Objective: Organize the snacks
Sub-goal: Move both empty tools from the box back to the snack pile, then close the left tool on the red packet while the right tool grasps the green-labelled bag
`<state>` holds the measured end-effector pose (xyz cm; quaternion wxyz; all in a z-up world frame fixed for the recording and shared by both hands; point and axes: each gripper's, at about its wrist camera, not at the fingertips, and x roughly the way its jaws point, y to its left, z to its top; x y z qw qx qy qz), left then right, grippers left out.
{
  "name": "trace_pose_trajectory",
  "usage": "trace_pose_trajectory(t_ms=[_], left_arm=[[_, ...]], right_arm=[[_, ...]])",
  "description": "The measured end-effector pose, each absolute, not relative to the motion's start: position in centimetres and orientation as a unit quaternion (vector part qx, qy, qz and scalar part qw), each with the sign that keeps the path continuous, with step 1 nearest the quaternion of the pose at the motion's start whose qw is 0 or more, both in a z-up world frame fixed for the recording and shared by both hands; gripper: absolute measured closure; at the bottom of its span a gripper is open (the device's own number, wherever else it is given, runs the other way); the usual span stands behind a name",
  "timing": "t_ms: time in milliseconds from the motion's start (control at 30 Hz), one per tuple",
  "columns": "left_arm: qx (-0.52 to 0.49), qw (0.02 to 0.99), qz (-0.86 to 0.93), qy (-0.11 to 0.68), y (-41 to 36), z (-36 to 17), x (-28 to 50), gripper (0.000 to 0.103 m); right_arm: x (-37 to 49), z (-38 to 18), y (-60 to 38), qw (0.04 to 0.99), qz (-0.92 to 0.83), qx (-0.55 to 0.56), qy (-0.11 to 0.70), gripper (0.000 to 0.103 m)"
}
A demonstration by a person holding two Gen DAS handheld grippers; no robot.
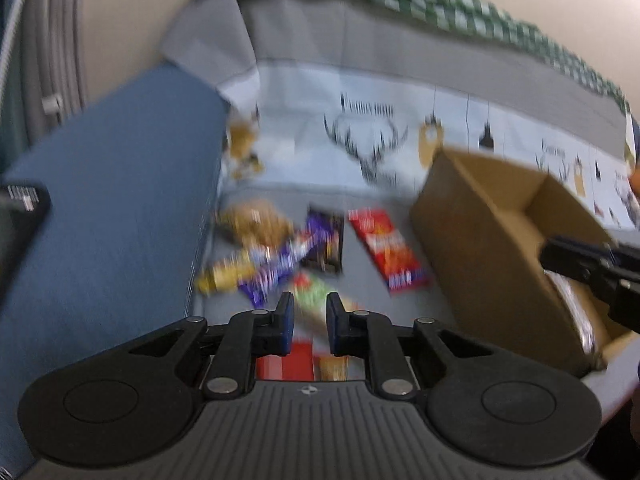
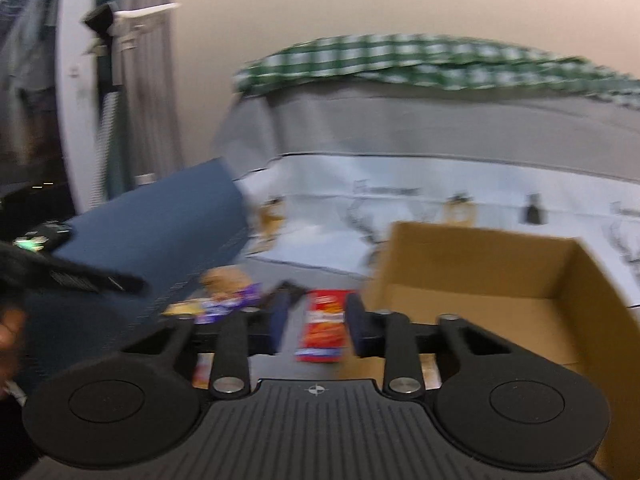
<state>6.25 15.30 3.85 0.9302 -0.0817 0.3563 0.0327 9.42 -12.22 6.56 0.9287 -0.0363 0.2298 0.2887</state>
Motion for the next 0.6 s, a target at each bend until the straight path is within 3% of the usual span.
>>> trace_pose_trajectory(t_ms=[300, 400, 433, 567, 600], left_arm=[[-0.151, 0.903, 0.091, 0.392, 17.9, 1.2, 7.2, 0.082], [-0.155, 0.901, 0.091, 0.396, 18.1, 1.0, 7.6, 0.072], [-0.159, 0.898, 0.089, 0.4, 18.3, 0.8, 7.8, 0.069], [-0.152, 0.891, 0.091, 0.417, 18.2, 0.0, 8.8, 0.069], [-0.152, 0.891, 0.089, 0.419, 18.3, 0.0, 8.9, 0.069]], right_arm=[[7.9, 3.6, -4.3, 0.885, 0.363, -0.082, 0.279, 0.078], [8.4, 2.6, -3.3, 0.882, 0.358, -0.085, 0.294, 0.078], [8.6, 2.1, -2.7, 0.882, 0.353, -0.087, 0.3, 0.075], [10.4, 0.2, -0.2, 0.885, 0.333, -0.109, 0.307, 0.045], [10.7, -0.2, 0.3, 0.885, 0.331, -0.12, 0.304, 0.042]])
